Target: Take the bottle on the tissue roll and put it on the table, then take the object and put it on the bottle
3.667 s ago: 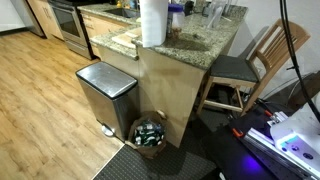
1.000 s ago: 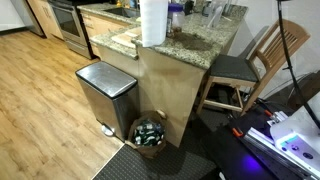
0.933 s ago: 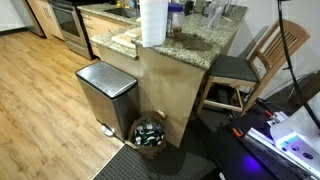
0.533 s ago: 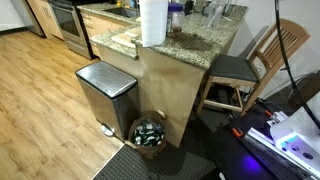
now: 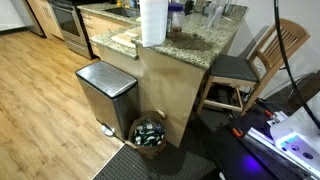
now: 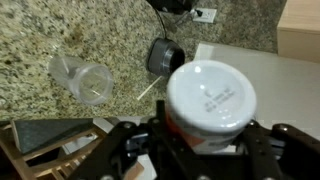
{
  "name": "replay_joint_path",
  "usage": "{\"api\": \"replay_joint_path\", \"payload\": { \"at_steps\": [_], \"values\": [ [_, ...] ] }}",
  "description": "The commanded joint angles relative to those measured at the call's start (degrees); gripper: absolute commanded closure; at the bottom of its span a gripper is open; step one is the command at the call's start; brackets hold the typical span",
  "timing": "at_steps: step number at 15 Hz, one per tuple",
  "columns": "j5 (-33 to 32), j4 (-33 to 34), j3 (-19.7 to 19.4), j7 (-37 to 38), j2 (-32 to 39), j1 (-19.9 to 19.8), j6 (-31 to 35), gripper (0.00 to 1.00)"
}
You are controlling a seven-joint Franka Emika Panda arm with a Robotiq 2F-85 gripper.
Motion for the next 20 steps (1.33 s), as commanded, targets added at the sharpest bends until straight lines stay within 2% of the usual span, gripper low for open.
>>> {"api": "replay_joint_path", "payload": {
  "at_steps": [1,3,4,6,14,16,17,18,20],
  "values": [
    [0.7,0.0,1.2,0.0,-0.4,-0.3,-0.7,0.50],
    [1.3,0.0,1.8,0.0,-0.9,-0.4,-1.5,0.50],
    [1.3,0.0,1.9,0.0,-0.9,-0.5,-1.5,0.75],
    [6.4,-0.1,5.5,3.3,-1.3,-1.2,-3.6,0.75],
    [16.6,-0.3,12.6,20.0,-2.0,0.0,-3.1,0.75],
    [19.1,-0.9,14.2,24.0,-2.5,-0.4,-4.2,0.75],
    [16.4,-0.6,12.5,21.1,-1.4,0.5,-2.2,0.75],
    [16.4,-0.7,12.7,21.6,-1.4,0.5,-2.2,0.50],
    [16.4,-0.7,12.7,21.6,-1.3,0.6,-2.2,0.50]
  ]
}}
